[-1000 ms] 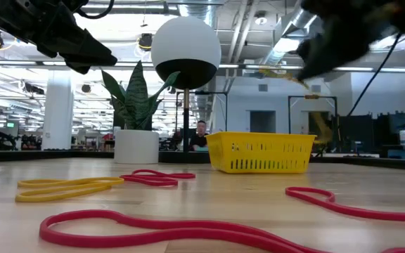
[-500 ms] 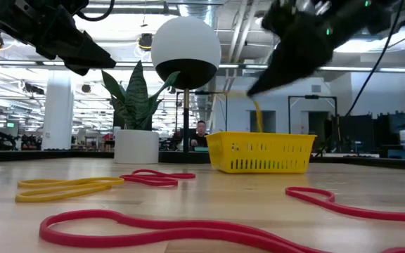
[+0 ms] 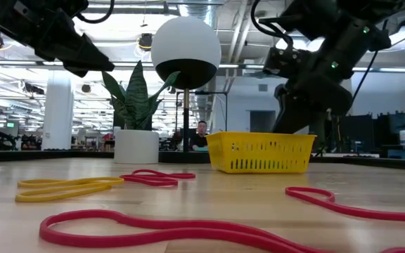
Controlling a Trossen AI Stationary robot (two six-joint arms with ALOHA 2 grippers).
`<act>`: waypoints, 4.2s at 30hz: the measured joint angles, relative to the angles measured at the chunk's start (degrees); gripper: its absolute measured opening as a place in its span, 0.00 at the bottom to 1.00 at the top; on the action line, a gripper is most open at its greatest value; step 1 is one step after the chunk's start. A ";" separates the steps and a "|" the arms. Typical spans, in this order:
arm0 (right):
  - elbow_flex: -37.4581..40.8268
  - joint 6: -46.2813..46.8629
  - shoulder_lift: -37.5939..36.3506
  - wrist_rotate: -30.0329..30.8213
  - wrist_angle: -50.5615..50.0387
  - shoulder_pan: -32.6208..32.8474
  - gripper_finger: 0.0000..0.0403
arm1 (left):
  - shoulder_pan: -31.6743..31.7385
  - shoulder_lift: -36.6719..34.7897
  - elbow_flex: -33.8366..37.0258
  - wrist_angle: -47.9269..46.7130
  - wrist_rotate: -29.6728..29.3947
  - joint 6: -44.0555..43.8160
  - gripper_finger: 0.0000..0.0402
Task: Pick and place items into bin
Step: Put the yellow rubber band into the yellow bin
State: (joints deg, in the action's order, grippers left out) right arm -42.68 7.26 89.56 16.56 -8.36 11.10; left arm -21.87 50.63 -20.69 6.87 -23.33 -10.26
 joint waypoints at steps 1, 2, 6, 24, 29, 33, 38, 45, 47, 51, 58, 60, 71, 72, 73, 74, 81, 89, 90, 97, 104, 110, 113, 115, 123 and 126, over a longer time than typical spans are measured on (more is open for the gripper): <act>0.00 -0.05 0.00 0.00 -0.12 -0.06 0.02 | -0.01 0.00 0.00 0.11 0.00 0.00 0.26; 0.01 -0.15 0.00 -0.01 -0.06 -0.13 0.03 | 0.00 0.00 0.00 0.09 0.00 -0.02 0.26; -0.01 -0.21 0.00 -0.02 -0.05 -0.36 0.10 | -0.02 0.00 0.00 0.09 0.00 -0.04 0.26; -21.06 8.76 -2.85 -6.25 -37.62 9.53 0.18 | -0.01 0.01 0.00 0.09 -0.14 -0.53 0.26; -19.04 27.50 -8.74 -6.36 -49.15 16.52 0.18 | 0.00 0.00 0.00 0.13 -1.22 -0.57 0.26; -13.85 45.45 -13.24 -7.48 -55.11 21.35 0.18 | -0.02 0.00 0.00 0.29 -1.25 -0.82 0.26; -6.58 65.68 -15.36 -20.83 -53.96 25.68 0.18 | 0.00 0.00 0.00 0.33 -1.40 -1.58 0.26; -0.87 76.76 -11.95 -36.65 -52.64 30.95 0.18 | 0.00 0.00 0.00 0.33 -1.38 -1.57 0.26; -0.45 75.78 -10.84 -36.73 -51.29 31.83 0.18 | -0.02 0.01 0.00 0.33 -1.38 -1.56 0.26; -0.17 67.75 -8.47 -35.48 -51.10 33.47 0.18 | -0.01 0.00 0.00 0.20 -1.38 -1.55 0.26; -0.17 54.12 -5.74 -32.65 -51.11 36.28 0.18 | -0.02 0.00 0.00 0.09 -1.36 -1.55 0.26; -0.17 51.53 -5.25 -30.79 -51.11 37.00 0.18 | 0.00 0.00 0.00 0.09 -1.36 -1.55 0.26; 0.89 48.16 -4.05 -29.81 -48.49 39.95 0.18 | 0.00 0.00 0.00 0.11 -1.35 -1.82 0.26; 1.58 48.18 -4.07 -29.82 -47.51 40.26 0.18 | -0.02 0.00 0.00 0.11 -1.35 -1.90 0.26; 2.44 48.18 -4.07 -29.83 -46.50 40.53 0.18 | -0.02 0.00 0.00 0.11 -1.36 -1.95 0.26; 3.23 48.18 -4.04 -29.83 -45.75 40.75 0.18 | -0.02 0.00 0.00 0.11 -1.34 -1.97 0.26; 5.62 48.20 -4.18 -27.98 -45.89 41.01 0.18 | -0.02 0.00 0.00 0.11 -1.44 -2.50 0.26; 7.28 48.21 -4.35 -28.43 -42.60 41.39 0.17 | -0.02 0.00 0.00 0.13 -2.56 -2.99 0.26; 7.03 48.18 -4.36 -28.28 -42.58 41.38 0.15 | -0.01 0.01 0.00 0.13 -2.62 -2.99 0.26; 5.64 48.98 -6.79 -21.55 -40.83 41.26 0.02 | -0.02 0.02 0.00 0.13 -2.78 -2.97 0.26; 1.27 46.95 -12.79 -2.04 -37.09 41.17 0.01 | -0.02 0.00 0.00 0.11 -2.89 -2.64 0.26; -3.46 39.69 -17.14 21.56 -35.35 40.54 0.00 | 0.00 0.00 0.00 0.11 -2.95 -2.51 0.26; -4.48 33.55 -18.71 29.40 -32.56 39.09 0.00 | -0.02 0.01 0.00 0.11 -2.95 -2.46 0.26; -4.65 29.91 -19.58 33.66 -30.11 37.43 0.00 | -0.01 0.00 0.00 0.11 -2.96 -2.43 0.26; -4.63 25.54 -18.68 40.13 -22.21 24.85 0.00 | -0.02 0.00 0.00 0.08 -3.00 -1.38 0.26; -4.60 19.35 -16.28 37.51 -16.46 20.66 0.00 | -0.01 0.00 0.00 0.08 -3.02 -0.94 0.26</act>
State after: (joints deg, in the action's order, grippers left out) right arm -47.28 26.61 73.28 54.06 -24.81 31.76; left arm -21.88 50.64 -20.69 6.95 -26.35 -11.20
